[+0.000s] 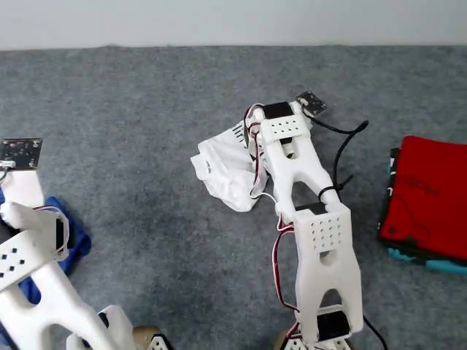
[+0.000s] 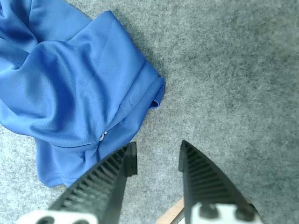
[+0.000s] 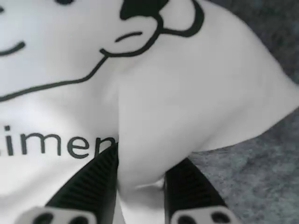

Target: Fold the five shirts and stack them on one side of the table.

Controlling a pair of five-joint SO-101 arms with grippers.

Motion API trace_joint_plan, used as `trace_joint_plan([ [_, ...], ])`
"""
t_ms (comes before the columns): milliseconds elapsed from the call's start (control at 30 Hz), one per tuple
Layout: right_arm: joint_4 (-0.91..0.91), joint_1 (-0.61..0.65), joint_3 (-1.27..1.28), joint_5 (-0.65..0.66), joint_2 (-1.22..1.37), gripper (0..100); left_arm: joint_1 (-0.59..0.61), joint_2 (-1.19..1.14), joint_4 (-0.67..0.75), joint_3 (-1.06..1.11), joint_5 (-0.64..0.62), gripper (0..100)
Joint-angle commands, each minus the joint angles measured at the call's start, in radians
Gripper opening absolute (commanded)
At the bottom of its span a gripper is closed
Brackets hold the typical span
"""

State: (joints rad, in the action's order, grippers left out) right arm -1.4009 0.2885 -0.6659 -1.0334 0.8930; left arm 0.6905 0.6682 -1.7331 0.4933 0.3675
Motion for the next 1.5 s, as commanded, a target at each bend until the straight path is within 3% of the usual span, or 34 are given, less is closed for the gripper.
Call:
trace_joint_plan([
  [0,-0.058,-0.016,-0.048,0.072,0.004,0.9,-0.002,0.023,-0.018,-0.001,0.009,16],
  [300,-0.240,-0.117,-0.103,0.351,-0.180,0.9,-0.002,0.023,-0.018,-0.002,0.009,16],
  [567,-0.389,-0.214,-0.104,0.753,-0.423,0.9,-0.002,0.023,-0.018,-0.001,0.009,16],
  [767,-0.394,-0.349,-0.101,1.019,-0.616,0.9,-0.002,0.023,-0.018,-0.001,0.009,16],
  [1067,-0.397,-0.585,-0.100,1.277,-0.731,0.9,-0.002,0.023,-0.018,-0.005,0.009,16],
  [1467,-0.392,-0.831,0.026,1.510,-0.722,0.9,-0.003,0.023,-0.018,-0.007,0.008,16],
])
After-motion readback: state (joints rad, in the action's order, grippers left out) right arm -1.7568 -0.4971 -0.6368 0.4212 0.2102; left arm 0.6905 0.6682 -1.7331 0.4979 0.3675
